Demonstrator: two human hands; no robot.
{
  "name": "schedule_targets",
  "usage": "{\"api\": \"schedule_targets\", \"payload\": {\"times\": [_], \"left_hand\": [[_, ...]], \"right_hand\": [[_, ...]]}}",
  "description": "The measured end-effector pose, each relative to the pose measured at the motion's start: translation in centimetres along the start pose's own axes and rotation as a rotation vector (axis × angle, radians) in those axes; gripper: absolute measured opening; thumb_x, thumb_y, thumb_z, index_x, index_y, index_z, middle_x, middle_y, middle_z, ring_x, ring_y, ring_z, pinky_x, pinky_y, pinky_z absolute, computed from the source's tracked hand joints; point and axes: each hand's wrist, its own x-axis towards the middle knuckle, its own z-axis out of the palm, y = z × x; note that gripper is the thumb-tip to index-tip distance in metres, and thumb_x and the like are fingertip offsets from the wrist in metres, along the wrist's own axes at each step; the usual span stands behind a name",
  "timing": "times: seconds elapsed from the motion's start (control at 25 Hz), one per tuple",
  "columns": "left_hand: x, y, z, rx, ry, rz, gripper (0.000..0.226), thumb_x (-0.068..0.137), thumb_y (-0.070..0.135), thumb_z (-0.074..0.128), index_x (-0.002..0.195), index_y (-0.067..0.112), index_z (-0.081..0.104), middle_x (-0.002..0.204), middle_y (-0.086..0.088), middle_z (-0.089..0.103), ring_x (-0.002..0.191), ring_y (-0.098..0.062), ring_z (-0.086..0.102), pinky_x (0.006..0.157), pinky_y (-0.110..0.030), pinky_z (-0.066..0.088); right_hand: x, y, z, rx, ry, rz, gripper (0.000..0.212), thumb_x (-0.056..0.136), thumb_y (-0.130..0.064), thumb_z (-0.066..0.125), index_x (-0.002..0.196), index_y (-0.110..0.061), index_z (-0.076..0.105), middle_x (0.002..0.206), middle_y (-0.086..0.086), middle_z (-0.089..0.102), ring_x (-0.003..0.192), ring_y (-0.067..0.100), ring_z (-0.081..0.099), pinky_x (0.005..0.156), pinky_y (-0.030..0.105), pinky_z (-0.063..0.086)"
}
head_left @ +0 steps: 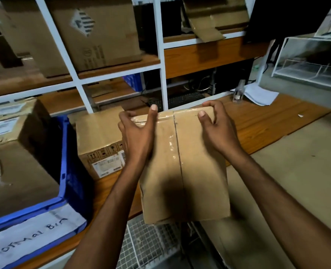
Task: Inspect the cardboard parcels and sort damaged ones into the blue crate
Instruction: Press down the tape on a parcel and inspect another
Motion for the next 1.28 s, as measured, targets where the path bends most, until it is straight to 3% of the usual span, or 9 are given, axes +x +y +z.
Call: {"api": "schedule_targets", "payload": {"times": [0.12,0.36,0.6,0.72,0.84,1.0,1.08,1.16,1.28], "left_hand": [[0.0,-0.2,0.4,0.110,0.105,0.097,0.072,0.085,0.073,0.066,0.129,0.022,0.039,0.128,0.005,0.047,0.102,-0.015,0.053,0.068,-0.024,0.033],[-0.6,-0.9,0.9,0.323,0.035,0.169,0.102,0.074,0.084,0.067,0.139,0.015,0.030,0.140,-0.005,0.034,0.118,-0.023,0.049,0.080,-0.034,0.037],[-0.3,-1.8,-0.1,0.345,-0.095,0.238,0.112,0.069,0.068,0.083,0.149,0.017,0.023,0.148,-0.006,0.026,0.124,-0.012,0.033,0.090,-0.029,0.037],[-0.2,-2.2,-1.0,0.207,-0.198,0.217,0.102,0.077,0.051,0.086,0.150,0.020,0.021,0.152,-0.004,0.025,0.124,-0.008,0.032,0.095,-0.022,0.039],[0.4,-3.0,-1.6,-0.006,-0.220,0.213,0.074,0.093,0.037,0.075,0.147,0.032,0.025,0.149,0.002,0.037,0.124,-0.011,0.049,0.099,-0.030,0.048],[0.2,-3.7,-1.9,-0.120,-0.252,0.180,0.050,0.107,0.029,0.056,0.149,0.037,0.032,0.131,0.020,0.050,0.109,0.007,0.061,0.084,-0.023,0.060],[0.8,-4.0,-2.5,-0.153,-0.300,0.158,0.055,0.106,0.027,0.056,0.153,0.042,0.030,0.142,0.012,0.049,0.120,-0.001,0.058,0.092,-0.030,0.059],[0.9,-4.7,-2.9,-0.218,-0.358,0.058,0.073,0.102,0.027,0.064,0.158,0.048,0.020,0.157,0.003,0.042,0.133,-0.014,0.051,0.104,-0.046,0.053],[0.0,-5.5,-2.3,-0.216,-0.316,-0.036,0.090,0.093,0.028,0.077,0.161,0.043,0.020,0.154,0.006,0.049,0.131,-0.011,0.053,0.111,-0.050,0.048]], "right_hand": [[0.3,-0.1,0.3,-0.022,0.083,-0.002,0.025,0.100,-0.038,0.064,0.122,-0.028,0.058,0.106,-0.009,0.065,0.097,0.016,0.061,0.069,0.026,0.041],[-0.1,-0.7,1.3,-0.134,-0.002,0.011,0.079,0.073,-0.050,0.088,0.135,-0.032,0.042,0.142,-0.005,0.046,0.112,0.013,0.052,0.077,0.028,0.048],[-0.1,-0.5,0.4,-0.165,-0.155,0.042,0.120,0.066,-0.044,0.094,0.158,-0.033,0.017,0.166,0.000,0.026,0.145,0.026,0.037,0.104,0.032,0.038],[-0.5,0.2,-0.7,-0.022,-0.215,0.058,0.108,0.076,-0.043,0.088,0.156,-0.039,0.016,0.154,-0.001,0.043,0.131,0.021,0.052,0.105,0.041,0.049],[0.1,0.7,-1.2,0.044,-0.156,0.036,0.077,0.088,-0.033,0.079,0.150,-0.038,0.034,0.126,-0.018,0.055,0.106,0.000,0.057,0.090,0.025,0.052],[0.2,1.8,-1.0,0.200,-0.177,0.102,0.064,0.100,-0.026,0.065,0.155,-0.039,0.033,0.144,-0.012,0.052,0.124,0.003,0.053,0.101,0.027,0.048],[0.6,2.2,-0.9,0.178,-0.138,0.111,0.062,0.102,-0.024,0.061,0.157,-0.035,0.033,0.145,-0.012,0.052,0.127,0.005,0.053,0.103,0.025,0.047],[0.5,2.5,-0.3,0.165,-0.135,0.149,0.062,0.099,-0.029,0.067,0.154,-0.030,0.039,0.141,-0.009,0.058,0.125,0.009,0.057,0.106,0.035,0.049],[-0.5,2.3,1.1,0.094,-0.151,0.218,0.060,0.092,-0.037,0.074,0.143,-0.023,0.046,0.133,-0.006,0.062,0.120,0.015,0.059,0.098,0.033,0.048]]}}
